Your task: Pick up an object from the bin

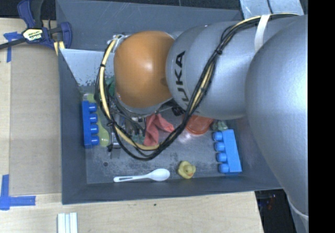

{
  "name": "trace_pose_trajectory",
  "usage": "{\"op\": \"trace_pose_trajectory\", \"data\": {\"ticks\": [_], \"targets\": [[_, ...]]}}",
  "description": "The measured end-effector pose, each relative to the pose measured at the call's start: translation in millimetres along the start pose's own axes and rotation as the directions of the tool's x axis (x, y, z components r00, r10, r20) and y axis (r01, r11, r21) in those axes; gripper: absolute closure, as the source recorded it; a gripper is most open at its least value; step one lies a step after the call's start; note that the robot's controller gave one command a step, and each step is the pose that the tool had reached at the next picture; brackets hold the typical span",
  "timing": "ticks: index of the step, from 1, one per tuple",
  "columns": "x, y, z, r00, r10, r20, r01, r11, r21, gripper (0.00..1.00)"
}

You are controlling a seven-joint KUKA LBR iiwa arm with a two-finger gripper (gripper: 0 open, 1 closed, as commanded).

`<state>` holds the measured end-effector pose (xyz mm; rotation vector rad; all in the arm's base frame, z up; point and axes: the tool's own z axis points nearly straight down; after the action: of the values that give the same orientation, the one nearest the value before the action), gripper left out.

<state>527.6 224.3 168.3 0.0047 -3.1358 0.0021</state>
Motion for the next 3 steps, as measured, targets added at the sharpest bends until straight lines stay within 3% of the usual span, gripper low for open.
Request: {"op": "trace_pose_trajectory", "data": {"ticks": [1, 2, 3], "targets": [[-2.2, -1.0, -5.0, 1.0, 0.004, 0.008, -0.004, 1.0, -0.003, 0.0], [-38.1, -46.6, 7.3, 0.998, 0.069, 0.01, -0.069, 0.998, -0.004, 0.0], [-20.3, -80.1, -11.1, 0.997, 0.076, 0.009, -0.076, 0.997, -0.006, 0.0]]}}
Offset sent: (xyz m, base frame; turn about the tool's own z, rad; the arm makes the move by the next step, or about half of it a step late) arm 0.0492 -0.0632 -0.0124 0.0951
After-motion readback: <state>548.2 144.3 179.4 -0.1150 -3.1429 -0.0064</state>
